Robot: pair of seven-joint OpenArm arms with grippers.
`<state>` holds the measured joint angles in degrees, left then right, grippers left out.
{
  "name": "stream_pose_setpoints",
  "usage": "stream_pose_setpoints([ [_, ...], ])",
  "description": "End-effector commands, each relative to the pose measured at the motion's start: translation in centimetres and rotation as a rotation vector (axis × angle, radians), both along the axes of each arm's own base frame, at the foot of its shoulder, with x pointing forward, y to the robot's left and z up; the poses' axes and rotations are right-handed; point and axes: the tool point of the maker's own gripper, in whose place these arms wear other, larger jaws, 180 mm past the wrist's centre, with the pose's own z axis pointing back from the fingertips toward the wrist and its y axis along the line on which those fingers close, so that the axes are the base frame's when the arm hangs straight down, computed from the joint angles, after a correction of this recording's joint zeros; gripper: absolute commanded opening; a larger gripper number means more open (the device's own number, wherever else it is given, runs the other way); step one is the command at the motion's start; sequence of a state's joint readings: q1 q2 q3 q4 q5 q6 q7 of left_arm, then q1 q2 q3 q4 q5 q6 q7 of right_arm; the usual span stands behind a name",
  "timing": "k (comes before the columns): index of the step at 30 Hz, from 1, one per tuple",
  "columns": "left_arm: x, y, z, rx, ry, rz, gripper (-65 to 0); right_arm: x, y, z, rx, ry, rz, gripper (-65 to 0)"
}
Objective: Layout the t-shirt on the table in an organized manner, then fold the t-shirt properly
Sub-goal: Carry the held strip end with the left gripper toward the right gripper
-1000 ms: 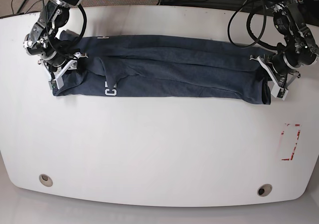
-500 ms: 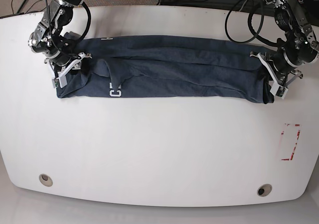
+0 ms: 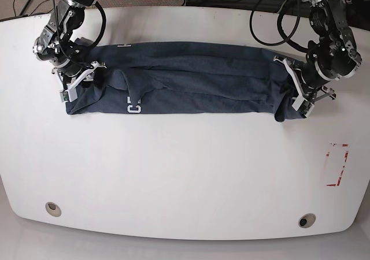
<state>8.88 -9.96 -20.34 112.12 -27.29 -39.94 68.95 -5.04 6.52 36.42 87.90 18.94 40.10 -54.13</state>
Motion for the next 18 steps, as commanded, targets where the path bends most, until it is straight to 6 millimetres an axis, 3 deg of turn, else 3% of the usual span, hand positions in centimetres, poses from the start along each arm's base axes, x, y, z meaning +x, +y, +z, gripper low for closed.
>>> stream_pose_setpoints([
  [1, 0.7, -0.3, 1.2, 0.0, -0.047, -0.02, -65.0, -0.6, -0.5, -0.3, -0.024, 0.034, 0.005, -41.2],
  [9, 0.7, -2.8, 0.8, -0.028, -0.038, -0.082, -65.0, -0.6, -0.5, -0.3, -0.024, 0.034, 0.005, -41.2],
  [18, 0.8, -7.7, 0.2, -0.076, -0.028, -0.157, -65.0, -0.4, -0.5, -0.2, -0.023, 0.03, 0.004, -41.2],
])
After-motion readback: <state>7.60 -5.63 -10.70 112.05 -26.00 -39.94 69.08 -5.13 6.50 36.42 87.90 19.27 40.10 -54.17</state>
